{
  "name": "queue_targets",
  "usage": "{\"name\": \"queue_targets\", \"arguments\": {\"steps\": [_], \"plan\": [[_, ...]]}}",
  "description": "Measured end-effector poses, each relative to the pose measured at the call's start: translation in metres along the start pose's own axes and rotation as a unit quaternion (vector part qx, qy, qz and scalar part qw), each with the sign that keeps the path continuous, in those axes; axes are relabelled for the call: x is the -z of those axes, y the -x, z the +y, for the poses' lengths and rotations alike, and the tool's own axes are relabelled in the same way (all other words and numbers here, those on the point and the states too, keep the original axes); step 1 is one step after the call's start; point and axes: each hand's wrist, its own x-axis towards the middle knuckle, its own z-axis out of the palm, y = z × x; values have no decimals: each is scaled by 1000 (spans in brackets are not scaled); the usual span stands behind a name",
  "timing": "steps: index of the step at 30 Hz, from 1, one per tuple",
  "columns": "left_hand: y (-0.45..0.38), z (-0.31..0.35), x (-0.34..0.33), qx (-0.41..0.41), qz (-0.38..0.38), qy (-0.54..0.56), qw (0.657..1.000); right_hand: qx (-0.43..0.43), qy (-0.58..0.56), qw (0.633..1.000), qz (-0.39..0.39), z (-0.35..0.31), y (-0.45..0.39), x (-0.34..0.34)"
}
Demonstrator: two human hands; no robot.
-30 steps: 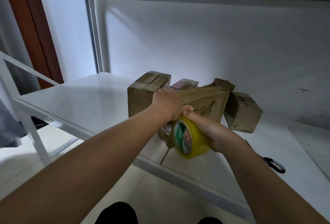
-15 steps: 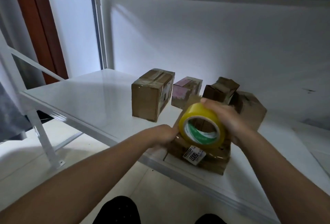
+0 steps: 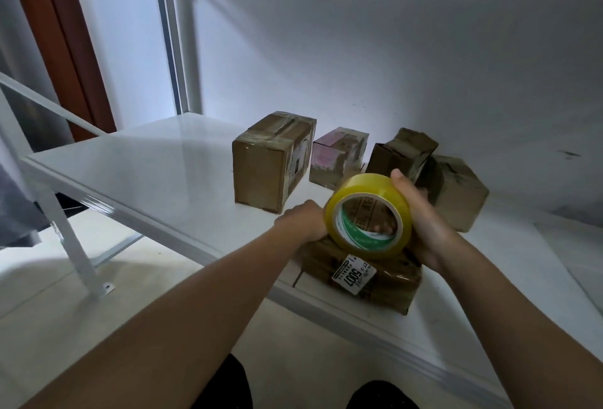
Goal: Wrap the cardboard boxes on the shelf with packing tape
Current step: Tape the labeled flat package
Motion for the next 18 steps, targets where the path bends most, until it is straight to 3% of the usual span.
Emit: {"name": "queue_targets", "arguments": {"steps": [7, 12, 16, 18], "plan": [[8, 4, 1, -11, 75, -183, 980, 13, 184, 983, -9, -35, -1, 0], [10, 11, 0, -3, 122, -204, 971, 21, 362, 928, -88, -66, 24, 35], [12, 16, 2, -16, 135, -278, 951, -38, 484, 870, -89, -63, 35, 68], [13, 20, 2, -37, 152, -332, 930, -57, 502, 859, -83, -46, 33, 72]]}}
